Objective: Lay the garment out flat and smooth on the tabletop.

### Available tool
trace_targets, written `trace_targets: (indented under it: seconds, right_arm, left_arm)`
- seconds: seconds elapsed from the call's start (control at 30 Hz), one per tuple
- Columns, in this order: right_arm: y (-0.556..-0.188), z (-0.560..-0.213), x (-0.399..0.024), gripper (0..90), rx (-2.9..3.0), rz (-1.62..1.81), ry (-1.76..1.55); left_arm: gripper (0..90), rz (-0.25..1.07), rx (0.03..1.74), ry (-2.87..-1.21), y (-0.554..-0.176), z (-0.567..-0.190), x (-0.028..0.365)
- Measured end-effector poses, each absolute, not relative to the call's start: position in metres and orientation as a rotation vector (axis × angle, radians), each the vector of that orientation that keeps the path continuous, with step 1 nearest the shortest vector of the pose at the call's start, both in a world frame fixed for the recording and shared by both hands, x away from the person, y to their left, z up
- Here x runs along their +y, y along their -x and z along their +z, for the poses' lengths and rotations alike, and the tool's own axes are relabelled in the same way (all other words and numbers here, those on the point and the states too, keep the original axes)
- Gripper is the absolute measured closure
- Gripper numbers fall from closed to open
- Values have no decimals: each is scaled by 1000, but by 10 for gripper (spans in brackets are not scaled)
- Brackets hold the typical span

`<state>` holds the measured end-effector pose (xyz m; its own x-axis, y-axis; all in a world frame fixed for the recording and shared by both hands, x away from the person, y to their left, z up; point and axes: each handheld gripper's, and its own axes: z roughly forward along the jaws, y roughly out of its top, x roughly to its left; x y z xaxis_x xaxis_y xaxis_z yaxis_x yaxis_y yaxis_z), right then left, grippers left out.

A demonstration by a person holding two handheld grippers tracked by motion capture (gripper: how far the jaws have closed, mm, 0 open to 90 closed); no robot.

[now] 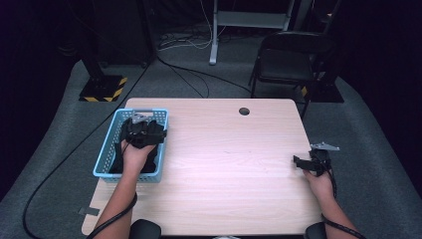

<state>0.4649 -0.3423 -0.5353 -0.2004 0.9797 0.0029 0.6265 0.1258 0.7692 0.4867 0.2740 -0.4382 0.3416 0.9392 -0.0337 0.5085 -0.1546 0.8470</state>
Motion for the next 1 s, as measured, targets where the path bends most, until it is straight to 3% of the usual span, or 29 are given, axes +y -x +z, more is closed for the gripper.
trace_targets:
  seconds: [0.17,1.0]
  right_arm:
    - [-465,-535,-342,185,1891,890,-1546]
    - [-465,-535,-342,185,1891,890,-1546]
  left_arm:
    - [1,638,1334,-1806,-492,-442,288]
    - [2,604,1451,-1852,-491,-454,329]
